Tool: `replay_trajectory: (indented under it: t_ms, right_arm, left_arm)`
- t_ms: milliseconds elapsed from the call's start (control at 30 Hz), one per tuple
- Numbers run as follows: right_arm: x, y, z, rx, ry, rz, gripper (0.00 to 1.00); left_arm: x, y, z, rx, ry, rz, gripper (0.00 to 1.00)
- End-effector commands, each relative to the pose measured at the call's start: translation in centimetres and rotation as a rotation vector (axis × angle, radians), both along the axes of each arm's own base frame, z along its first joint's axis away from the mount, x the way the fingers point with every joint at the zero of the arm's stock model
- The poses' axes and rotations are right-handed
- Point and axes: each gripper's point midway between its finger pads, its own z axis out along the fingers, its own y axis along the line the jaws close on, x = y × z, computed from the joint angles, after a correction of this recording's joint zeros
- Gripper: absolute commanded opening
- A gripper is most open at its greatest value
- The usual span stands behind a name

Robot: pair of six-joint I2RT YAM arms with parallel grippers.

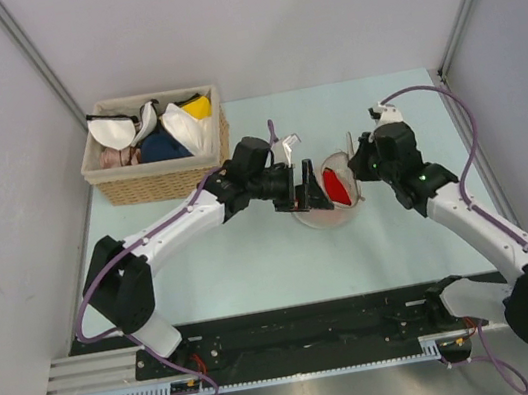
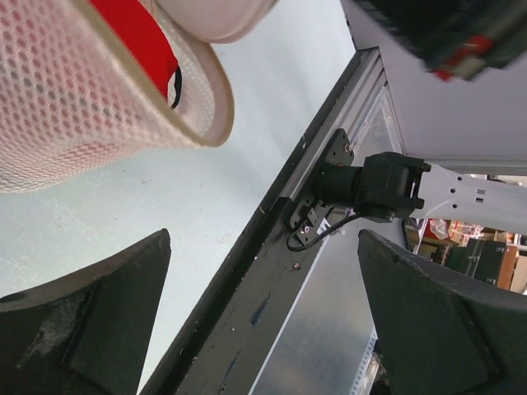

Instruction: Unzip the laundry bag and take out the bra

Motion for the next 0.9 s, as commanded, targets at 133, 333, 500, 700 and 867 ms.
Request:
replay_trajectory:
  t_ms: [133,333,500,700,867]
  right_arm:
    - [-2.4,1.7,7.2,0.196,-0.158,0.076,0.00]
    - [-5.6,1.3,8.3,0.287,-0.198,0.089,0.00]
    - [-7.0,1.2,7.8,0.321,-0.179,0.102,0.00]
    - [-7.7,0.5,7.5,0.310,-0.171,0.090,0.00]
    - [-7.6,0.6,7.7,0.322,-0.173,0.090,0.00]
  left_arm:
    - [-0.8,-0.3,2.7,-0.064,-0.040,-0.049,1.00]
    - [-0.3,-0.9,2.2,-0.059,-0.027,-0.040,1.00]
    - [0.9,-1.7,3.6,-0.056,-0.062,-0.021,0.98]
    - [1.3,-1.8,9.8,-0.187,-0.209,-0.005,0.96]
    - [2.9,-4.0,9.6,-0.231,-0.191,0.029,0.94]
